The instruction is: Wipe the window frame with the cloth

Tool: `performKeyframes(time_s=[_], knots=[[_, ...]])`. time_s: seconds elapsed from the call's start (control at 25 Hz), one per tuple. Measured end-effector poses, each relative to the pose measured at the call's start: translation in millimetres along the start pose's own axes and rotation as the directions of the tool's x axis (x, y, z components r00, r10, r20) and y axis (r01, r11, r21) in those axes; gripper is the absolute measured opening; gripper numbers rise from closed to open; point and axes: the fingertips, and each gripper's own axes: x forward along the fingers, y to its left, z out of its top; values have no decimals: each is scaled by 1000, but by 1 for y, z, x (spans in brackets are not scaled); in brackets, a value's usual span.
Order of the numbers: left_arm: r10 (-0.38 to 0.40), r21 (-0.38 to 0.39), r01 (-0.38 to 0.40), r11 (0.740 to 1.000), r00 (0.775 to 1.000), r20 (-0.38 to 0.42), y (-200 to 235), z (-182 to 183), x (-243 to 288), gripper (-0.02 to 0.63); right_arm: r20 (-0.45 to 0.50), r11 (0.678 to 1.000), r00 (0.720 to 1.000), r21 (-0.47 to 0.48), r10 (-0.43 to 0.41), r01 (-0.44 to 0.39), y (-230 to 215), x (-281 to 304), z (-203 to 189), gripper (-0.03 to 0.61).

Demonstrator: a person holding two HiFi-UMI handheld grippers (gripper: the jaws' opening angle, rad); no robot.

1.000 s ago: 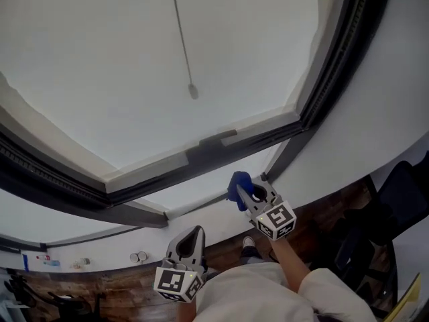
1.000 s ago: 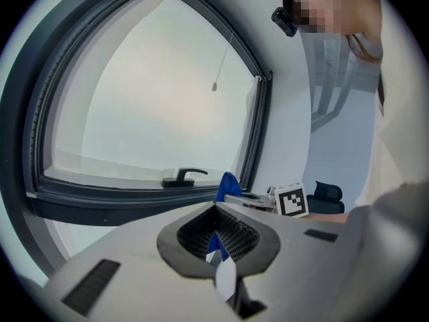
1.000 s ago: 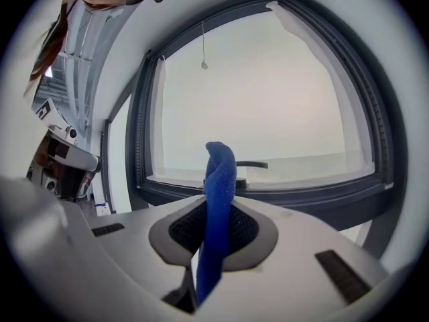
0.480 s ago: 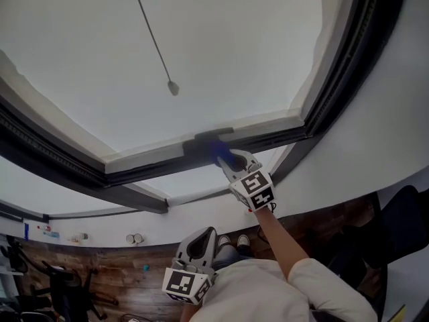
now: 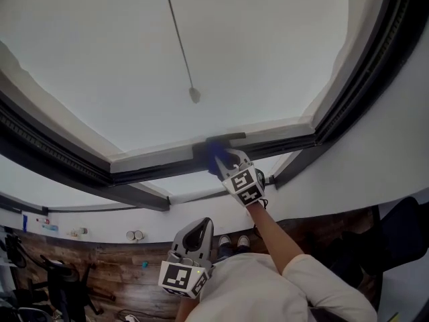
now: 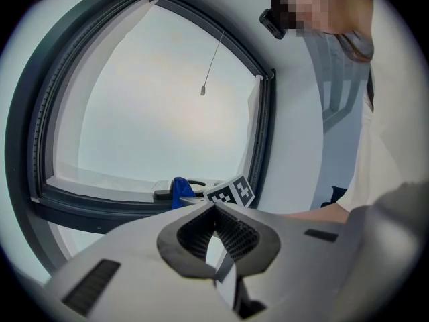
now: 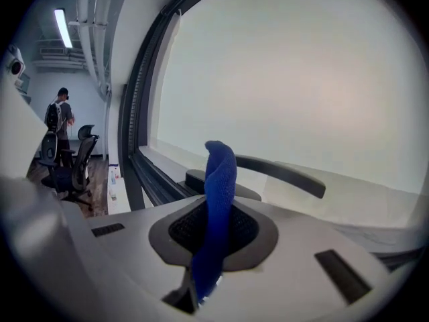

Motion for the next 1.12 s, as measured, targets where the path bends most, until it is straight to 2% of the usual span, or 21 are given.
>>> performKeyframes(time_s=[0.16, 0.2, 0.36, 0.84, 1.12], knots=[[1, -4, -1, 1000, 1000, -9, 7, 0, 7, 8, 1, 985, 1000, -172, -28, 28, 3, 1, 1, 44], [-3, -1, 3, 1000, 1000, -9, 8, 0, 9, 8, 1, 981, 999, -191, -38, 38, 2, 0, 0, 44], [-28, 6, 28, 1000, 1000, -12, 8, 0, 17, 8, -6, 984, 997, -157, -82, 80, -9, -5, -4, 44], [-60, 9, 60, 998, 998, -21, 4, 0, 23, 8, -17, 990, 994, -99, -105, 103, -26, -15, -11, 44], [-71, 3, 71, 997, 997, -14, 4, 1, 24, 8, -26, 987, 991, -99, -129, 126, -35, -20, -14, 44]])
